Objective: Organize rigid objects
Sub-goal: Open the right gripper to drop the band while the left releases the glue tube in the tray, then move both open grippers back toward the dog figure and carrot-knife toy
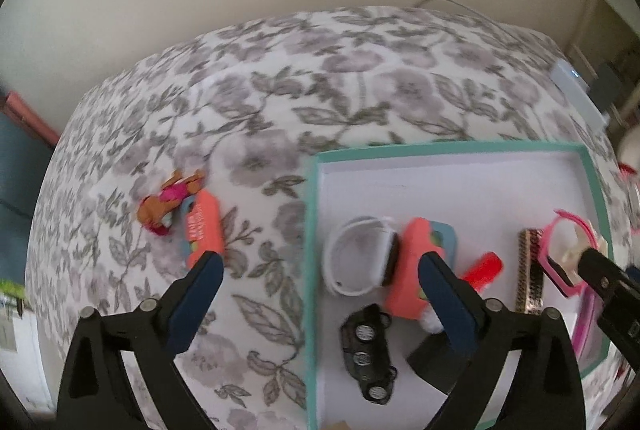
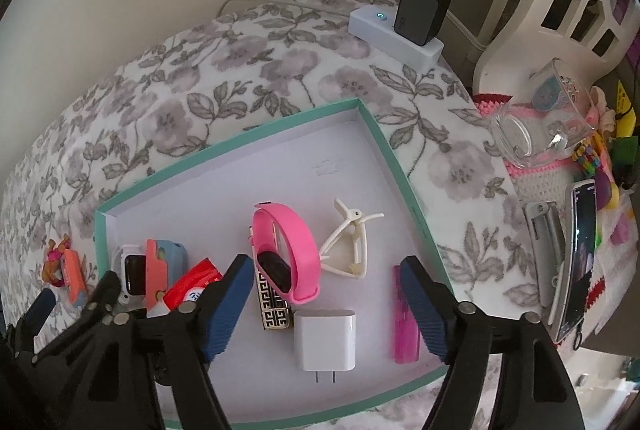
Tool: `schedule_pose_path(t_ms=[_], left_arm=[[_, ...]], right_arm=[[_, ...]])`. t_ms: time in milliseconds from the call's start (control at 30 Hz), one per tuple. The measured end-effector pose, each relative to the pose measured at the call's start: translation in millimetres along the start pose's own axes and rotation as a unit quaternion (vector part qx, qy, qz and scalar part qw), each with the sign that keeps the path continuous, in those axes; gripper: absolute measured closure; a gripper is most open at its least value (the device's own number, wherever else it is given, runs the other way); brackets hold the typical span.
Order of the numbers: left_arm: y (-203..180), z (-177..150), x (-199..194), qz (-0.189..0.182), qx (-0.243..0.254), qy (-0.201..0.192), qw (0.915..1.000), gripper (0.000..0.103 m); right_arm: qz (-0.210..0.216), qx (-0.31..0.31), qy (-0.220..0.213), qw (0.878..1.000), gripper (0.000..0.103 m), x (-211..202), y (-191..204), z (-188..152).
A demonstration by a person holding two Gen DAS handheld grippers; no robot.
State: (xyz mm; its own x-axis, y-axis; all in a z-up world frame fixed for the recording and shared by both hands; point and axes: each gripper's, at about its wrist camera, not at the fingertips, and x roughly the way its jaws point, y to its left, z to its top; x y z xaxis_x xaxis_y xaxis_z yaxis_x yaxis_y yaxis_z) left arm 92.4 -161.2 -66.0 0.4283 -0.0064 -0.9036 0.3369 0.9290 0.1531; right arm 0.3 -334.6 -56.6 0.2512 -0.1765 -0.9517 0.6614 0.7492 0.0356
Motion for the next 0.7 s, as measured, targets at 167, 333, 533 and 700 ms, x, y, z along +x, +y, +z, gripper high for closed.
schedule_pose_path(t_ms=[167, 333, 533, 700], left_arm=[[26, 2, 5, 0.010, -0.056, 0.010, 0.9983, 0.005], [53, 3, 12, 0.014, -0.108, 0.025, 0.9938, 0.005], [85, 4, 23, 0.026, -0.155, 0.044, 0.9866, 0.005], [114, 2, 30, 0.030, -0.193, 0.056, 0.9792, 0.005]], right_arm=[[-0.002, -0.001, -0.002, 1.000, 0.013, 1, 1, -1], [-0.006, -0.006, -0.002, 1.000, 0.011, 5, 3, -2], [-0.011, -0.018, -0.006, 1.000, 0.001, 7, 10, -4], [-0.014, -0.035, -0.018, 0.999, 0.001, 2, 20, -4]])
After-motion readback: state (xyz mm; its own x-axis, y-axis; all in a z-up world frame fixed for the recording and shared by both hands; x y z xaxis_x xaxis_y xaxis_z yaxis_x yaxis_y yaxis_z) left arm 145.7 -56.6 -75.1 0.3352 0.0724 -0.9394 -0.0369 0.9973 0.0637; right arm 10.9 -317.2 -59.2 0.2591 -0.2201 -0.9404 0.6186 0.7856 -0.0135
